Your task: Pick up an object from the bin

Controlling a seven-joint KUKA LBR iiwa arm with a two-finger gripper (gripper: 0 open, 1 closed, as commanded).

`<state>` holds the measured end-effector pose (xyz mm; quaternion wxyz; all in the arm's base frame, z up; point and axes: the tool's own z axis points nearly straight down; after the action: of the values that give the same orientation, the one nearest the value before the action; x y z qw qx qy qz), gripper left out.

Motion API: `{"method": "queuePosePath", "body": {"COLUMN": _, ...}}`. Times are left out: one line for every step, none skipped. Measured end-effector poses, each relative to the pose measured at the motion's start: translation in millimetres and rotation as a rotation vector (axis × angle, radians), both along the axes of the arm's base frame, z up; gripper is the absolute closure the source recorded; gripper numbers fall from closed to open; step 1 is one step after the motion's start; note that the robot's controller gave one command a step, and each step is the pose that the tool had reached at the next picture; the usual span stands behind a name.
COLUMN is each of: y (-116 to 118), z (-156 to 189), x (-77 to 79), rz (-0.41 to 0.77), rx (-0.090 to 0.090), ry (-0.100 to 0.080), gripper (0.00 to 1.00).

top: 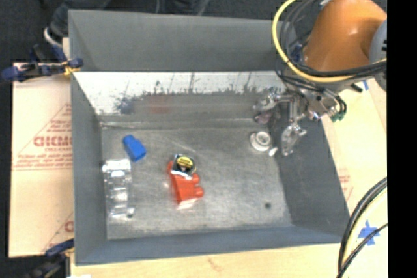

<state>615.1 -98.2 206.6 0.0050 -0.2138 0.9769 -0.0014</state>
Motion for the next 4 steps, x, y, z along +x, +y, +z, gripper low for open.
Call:
{"method": "queuePosePath", "body": {"y": 0, "z": -80, "x": 8.8, "rz": -0.231, "rx": 0.004, "ry": 0.011, "gripper": 0.0}}
{"method": "queuePosePath", "body": {"y": -29, "z": -110, "x": 11.7, "rz": -0.309, "rx": 0.004, "ry": 0.008, "gripper": 0.0}}
{"method": "queuePosePath", "body": {"y": -40, "z": -131, "x": 25.6, "rz": -0.346, "rx": 0.004, "ry": 0.002, "gripper": 0.0}}
{"method": "queuePosePath", "body": {"y": -34, "z": -132, "x": 26.2, "rz": -0.369, "rx": 0.003, "ry": -0.001, "gripper": 0.0}}
